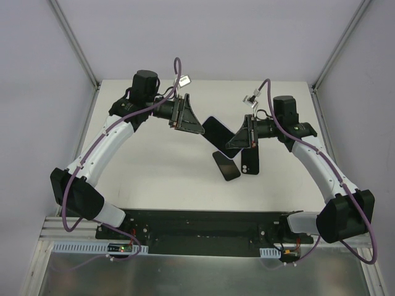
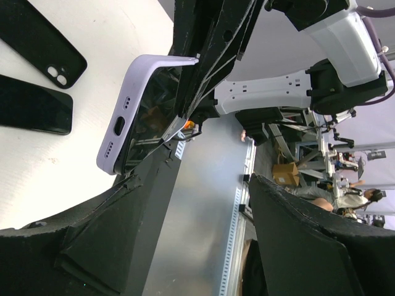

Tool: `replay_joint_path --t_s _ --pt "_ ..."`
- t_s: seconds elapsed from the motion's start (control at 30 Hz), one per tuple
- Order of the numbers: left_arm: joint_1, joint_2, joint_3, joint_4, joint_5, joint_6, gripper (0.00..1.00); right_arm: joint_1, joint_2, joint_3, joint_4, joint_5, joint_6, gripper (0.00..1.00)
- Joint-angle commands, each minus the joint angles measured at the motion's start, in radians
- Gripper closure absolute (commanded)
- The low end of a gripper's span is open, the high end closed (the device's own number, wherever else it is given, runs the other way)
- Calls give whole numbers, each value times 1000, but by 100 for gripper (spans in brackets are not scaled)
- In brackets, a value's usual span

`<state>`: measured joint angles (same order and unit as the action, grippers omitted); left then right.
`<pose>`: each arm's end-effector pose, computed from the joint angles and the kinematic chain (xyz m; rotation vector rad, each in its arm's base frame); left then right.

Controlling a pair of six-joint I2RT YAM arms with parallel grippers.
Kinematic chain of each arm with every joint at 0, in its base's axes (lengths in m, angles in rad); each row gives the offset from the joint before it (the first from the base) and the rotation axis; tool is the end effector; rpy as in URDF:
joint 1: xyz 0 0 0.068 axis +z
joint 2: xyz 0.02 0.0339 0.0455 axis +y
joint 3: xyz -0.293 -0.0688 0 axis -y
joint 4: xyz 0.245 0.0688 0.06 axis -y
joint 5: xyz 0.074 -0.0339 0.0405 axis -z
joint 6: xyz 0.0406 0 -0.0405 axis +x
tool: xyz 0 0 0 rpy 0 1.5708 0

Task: Take the phone out of the phone case
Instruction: Remove the phone case from the phone.

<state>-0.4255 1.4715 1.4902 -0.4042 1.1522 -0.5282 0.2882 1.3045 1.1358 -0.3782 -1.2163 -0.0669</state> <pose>0.2749 -0.1653 0.4356 0.7461 1.9762 -1.7151 0.2478 0.1132 0.3684 -1.0437 1.7006 1.4010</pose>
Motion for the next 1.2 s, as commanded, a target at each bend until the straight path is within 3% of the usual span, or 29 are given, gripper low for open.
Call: replay_joint_path --t_s 0.0,1.17 --pt "10 -43 -7 28 35 17 29 -6 -30 41 61 -58 3 100" --pt "19 -5 19 28 23 25 28 -15 -57 1 147 -97 64 100"
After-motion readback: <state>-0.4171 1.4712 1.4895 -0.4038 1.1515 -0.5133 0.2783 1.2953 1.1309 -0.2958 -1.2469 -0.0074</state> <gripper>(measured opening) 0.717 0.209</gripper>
